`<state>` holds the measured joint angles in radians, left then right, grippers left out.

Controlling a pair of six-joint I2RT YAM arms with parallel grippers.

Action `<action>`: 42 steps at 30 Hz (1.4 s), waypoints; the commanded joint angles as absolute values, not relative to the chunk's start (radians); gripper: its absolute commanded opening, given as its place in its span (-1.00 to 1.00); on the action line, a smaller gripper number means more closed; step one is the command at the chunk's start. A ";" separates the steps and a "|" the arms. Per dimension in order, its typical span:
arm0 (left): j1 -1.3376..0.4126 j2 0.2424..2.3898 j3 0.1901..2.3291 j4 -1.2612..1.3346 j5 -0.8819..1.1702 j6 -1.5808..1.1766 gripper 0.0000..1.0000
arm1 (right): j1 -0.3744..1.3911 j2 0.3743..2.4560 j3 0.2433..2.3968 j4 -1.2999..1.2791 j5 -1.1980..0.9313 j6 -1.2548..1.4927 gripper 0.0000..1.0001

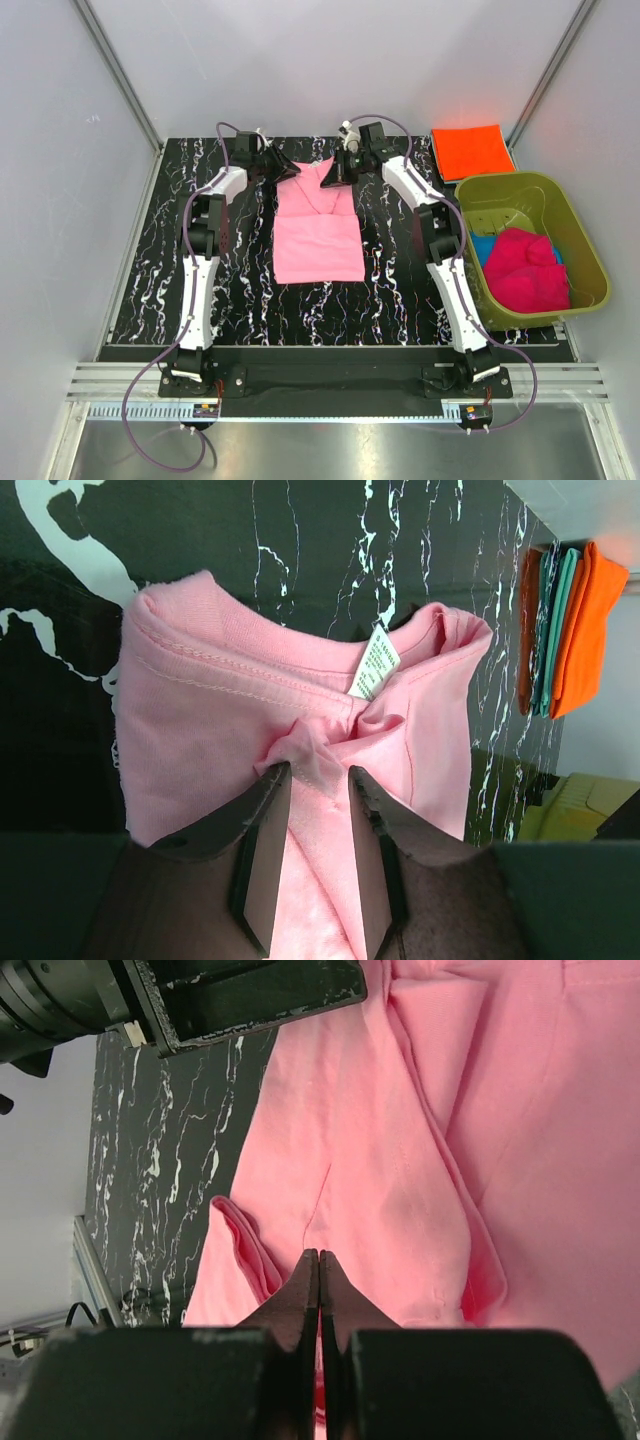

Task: Fold and stack the t-shirts
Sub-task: Fold the tshirt

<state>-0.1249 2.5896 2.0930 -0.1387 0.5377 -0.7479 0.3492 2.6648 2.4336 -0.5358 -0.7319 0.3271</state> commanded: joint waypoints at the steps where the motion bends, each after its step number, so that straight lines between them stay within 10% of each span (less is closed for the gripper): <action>1: -0.118 2.626 2.123 -0.121 0.529 -0.724 -0.26 | 0.357 2.721 2.509 -0.537 -0.805 0.344 -1.00; 27: -0.081 2.646 2.171 -0.117 0.552 -0.716 -0.24 | 0.351 2.648 2.250 -0.472 -0.701 0.345 -0.95; 42: -0.064 2.050 1.751 -0.350 0.565 -0.542 -0.04 | 0.328 2.193 2.007 -0.618 -0.508 0.455 0.09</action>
<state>-0.0521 2.2490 1.8366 -0.2806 0.5854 -0.6224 0.3206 2.3688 2.1216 -0.5659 -0.5808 0.4255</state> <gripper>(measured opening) 0.476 0.511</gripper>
